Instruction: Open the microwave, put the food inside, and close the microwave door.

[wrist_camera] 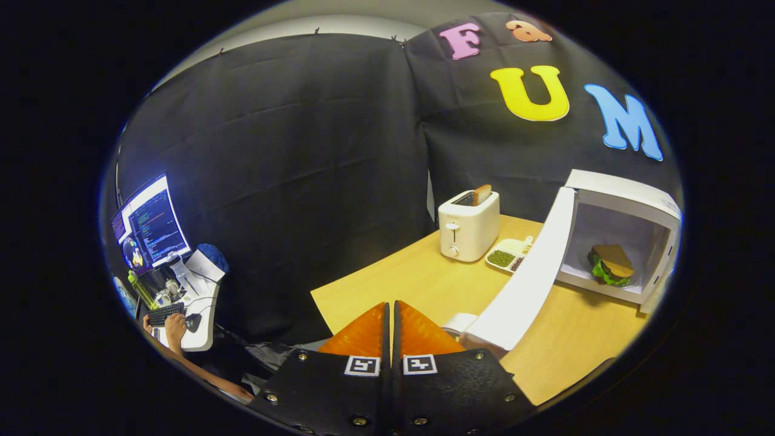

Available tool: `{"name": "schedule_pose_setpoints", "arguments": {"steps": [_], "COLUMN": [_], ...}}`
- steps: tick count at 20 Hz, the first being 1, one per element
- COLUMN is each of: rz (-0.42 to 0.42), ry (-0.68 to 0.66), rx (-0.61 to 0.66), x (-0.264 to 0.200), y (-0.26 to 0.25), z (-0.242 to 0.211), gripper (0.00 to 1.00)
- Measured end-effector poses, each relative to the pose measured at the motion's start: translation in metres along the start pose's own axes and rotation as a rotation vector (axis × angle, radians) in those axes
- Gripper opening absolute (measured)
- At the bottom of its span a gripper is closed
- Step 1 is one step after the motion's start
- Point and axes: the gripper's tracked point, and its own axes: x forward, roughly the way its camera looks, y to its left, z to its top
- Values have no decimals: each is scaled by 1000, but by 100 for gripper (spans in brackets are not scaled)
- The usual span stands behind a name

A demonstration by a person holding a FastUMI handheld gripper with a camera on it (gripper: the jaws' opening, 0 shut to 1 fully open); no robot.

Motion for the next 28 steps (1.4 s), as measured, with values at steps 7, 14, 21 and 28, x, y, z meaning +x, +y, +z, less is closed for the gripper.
{"name": "schedule_pose_setpoints", "arguments": {"steps": [7, 14, 21, 28], "rz": [-33, -89, -168, -279], "ry": [37, 63, 49, 25], "rx": [-17, 17, 71, 119], "x": [-14, -42, -70, -95], "y": [-16, -46, -87, -147], "z": [-14, -26, -30, -26], "gripper": [0, 0, 0, 0]}}
